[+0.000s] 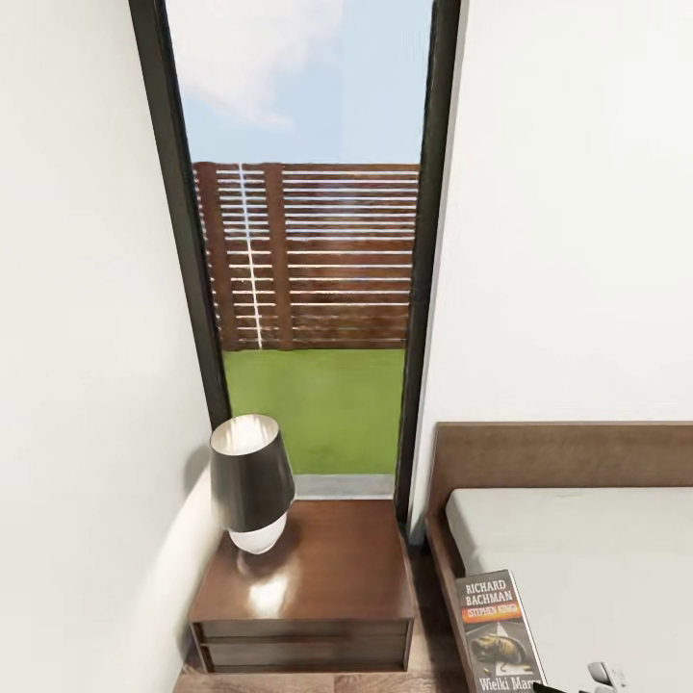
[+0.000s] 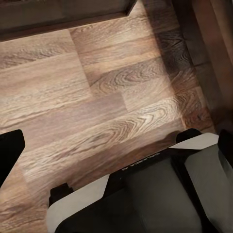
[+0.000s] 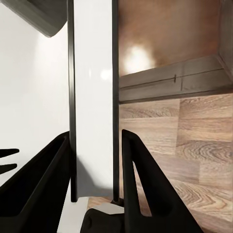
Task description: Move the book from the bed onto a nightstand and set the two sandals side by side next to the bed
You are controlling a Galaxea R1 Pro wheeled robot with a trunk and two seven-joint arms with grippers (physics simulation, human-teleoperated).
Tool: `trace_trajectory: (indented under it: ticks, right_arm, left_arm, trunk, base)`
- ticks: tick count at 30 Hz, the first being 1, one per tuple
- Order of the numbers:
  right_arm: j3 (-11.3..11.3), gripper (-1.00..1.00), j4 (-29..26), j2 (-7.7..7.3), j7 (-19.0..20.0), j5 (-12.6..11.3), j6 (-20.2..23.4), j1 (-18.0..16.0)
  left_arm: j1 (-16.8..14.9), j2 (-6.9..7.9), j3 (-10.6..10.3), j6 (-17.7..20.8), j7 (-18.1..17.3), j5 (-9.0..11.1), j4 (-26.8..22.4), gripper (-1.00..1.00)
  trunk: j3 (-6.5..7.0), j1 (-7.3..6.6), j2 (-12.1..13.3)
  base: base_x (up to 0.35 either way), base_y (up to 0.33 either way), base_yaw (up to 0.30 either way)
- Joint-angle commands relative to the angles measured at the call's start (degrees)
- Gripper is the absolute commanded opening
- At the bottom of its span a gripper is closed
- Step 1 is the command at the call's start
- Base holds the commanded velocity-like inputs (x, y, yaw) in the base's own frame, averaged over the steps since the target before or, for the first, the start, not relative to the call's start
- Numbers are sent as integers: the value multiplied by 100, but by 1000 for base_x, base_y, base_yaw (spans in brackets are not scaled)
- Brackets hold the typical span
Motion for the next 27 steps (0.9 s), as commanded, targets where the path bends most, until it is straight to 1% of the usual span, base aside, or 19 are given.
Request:
trace_trajectory:
  ticks: [1, 4, 7, 25, 27]
  right_arm:
    - [-46, -100, 2, 1, 27, 24, 40, -2]
    - [-46, -100, 2, 1, 32, 24, 41, -2]
    - [-46, -100, 2, 2, 23, 24, 40, -2]
    - [-46, -100, 2, 2, 25, 24, 40, -2]
    - [-46, -100, 2, 5, 25, 24, 40, -2]
  left_arm:
    - [-2, 1, 29, -31, -8, -56, 4, 100]
    - [-2, 1, 29, -31, -8, -56, 4, 100]
    - [-2, 1, 31, -31, -8, -56, 4, 100]
    - [-2, 1, 36, -31, -8, -56, 4, 100]
    - [-2, 1, 35, -31, -8, -56, 4, 100]
  trunk:
    - [-2, 2, -4]
    - [-2, 2, -4]
    - [-2, 2, -4]
    - [-2, 2, -4]
    - [-2, 2, -4]
  base:
    - [8, 0, 0]
    - [13, 0, 0]
    - [151, 0, 0]
    - [316, 0, 0]
    - [163, 0, 0]
